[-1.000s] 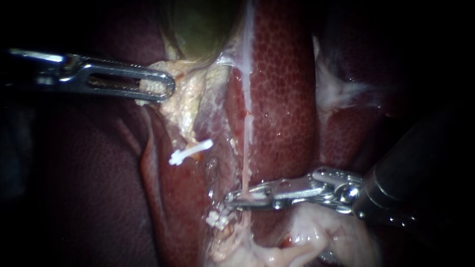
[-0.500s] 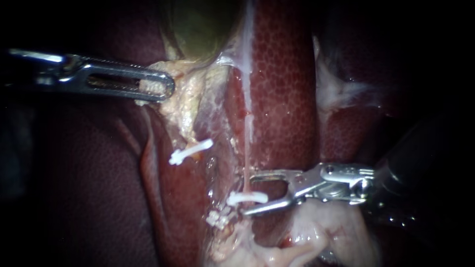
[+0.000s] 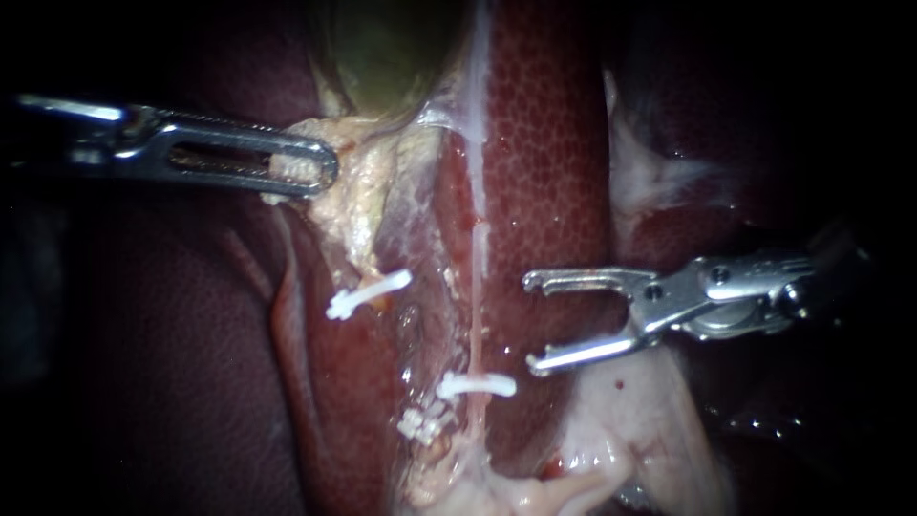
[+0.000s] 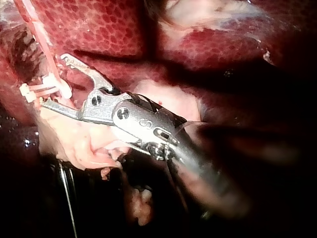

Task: Going back first clip right tube

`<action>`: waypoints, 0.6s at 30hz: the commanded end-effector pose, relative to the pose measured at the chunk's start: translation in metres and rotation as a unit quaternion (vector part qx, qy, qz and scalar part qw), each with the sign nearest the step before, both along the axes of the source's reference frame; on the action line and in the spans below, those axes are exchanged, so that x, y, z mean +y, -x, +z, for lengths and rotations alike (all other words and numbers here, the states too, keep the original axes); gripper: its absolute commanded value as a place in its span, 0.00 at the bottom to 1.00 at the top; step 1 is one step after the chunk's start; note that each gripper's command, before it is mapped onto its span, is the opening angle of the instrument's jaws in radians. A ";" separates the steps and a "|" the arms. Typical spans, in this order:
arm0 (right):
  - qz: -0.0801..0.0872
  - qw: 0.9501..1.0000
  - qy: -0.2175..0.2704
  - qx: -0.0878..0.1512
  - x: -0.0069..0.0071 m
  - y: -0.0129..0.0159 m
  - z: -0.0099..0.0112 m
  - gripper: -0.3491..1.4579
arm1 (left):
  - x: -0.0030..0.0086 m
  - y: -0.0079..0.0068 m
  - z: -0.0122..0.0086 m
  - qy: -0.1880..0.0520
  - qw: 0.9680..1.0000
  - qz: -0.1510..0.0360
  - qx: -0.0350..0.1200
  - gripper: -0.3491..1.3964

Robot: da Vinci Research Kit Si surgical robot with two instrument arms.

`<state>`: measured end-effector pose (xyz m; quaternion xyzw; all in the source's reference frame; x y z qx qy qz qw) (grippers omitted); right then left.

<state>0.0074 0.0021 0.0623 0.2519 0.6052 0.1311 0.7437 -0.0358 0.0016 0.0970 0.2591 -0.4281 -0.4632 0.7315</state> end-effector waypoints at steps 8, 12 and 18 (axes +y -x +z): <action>0.000 1.000 0.027 0.009 0.0011 0.0012 -0.0027 0.52 | -0.0003 0.0006 0.0006 0.001 1.000 -0.002 0.002 0.00; 0.001 1.000 0.027 0.009 0.0011 0.0011 -0.0027 0.52 | -0.0009 0.0014 0.0016 0.005 1.000 -0.003 0.003 0.00; 0.001 1.000 0.027 0.009 0.0011 0.0011 -0.0027 0.52 | -0.0017 0.0027 0.0037 0.006 1.000 0.002 0.001 0.00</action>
